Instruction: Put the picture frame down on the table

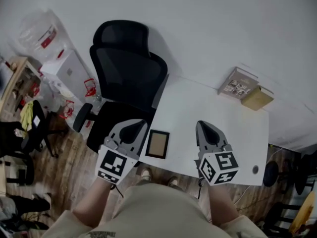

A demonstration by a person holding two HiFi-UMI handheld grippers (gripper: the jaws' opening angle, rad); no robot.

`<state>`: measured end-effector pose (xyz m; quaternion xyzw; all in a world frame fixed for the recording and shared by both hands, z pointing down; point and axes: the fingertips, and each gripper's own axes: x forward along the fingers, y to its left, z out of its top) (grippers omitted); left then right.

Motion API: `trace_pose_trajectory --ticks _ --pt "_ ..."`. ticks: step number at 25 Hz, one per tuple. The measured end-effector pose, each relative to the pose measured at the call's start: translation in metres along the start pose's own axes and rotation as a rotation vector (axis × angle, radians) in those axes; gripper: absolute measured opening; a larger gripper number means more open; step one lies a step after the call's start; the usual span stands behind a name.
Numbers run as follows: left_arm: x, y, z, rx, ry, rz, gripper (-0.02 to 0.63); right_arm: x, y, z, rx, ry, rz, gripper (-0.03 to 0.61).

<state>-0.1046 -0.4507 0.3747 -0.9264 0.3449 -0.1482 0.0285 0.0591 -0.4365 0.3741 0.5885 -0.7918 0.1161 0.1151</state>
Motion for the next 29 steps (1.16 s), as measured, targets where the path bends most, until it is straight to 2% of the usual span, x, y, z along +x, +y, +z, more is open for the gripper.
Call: trace_pose_trajectory --ticks 5,12,14,19,29 --pt "-0.013 -0.012 0.044 -0.043 -0.098 -0.022 0.023 -0.04 0.003 0.043 -0.04 -0.128 0.04 0.022" --pt "-0.028 -0.031 0.09 -0.027 -0.185 -0.037 0.023 -0.087 0.01 0.08 -0.069 -0.235 0.075 0.022" --pt "-0.029 -0.037 0.094 -0.033 -0.186 -0.043 0.023 -0.094 0.009 0.086 -0.063 -0.247 0.077 0.021" --pt "-0.028 -0.044 0.092 -0.049 -0.175 -0.055 0.023 -0.101 0.01 0.085 -0.127 -0.235 0.048 0.021" --pt "-0.02 -0.051 0.082 -0.057 -0.125 -0.052 0.023 -0.104 0.005 0.075 -0.092 -0.228 0.078 0.021"
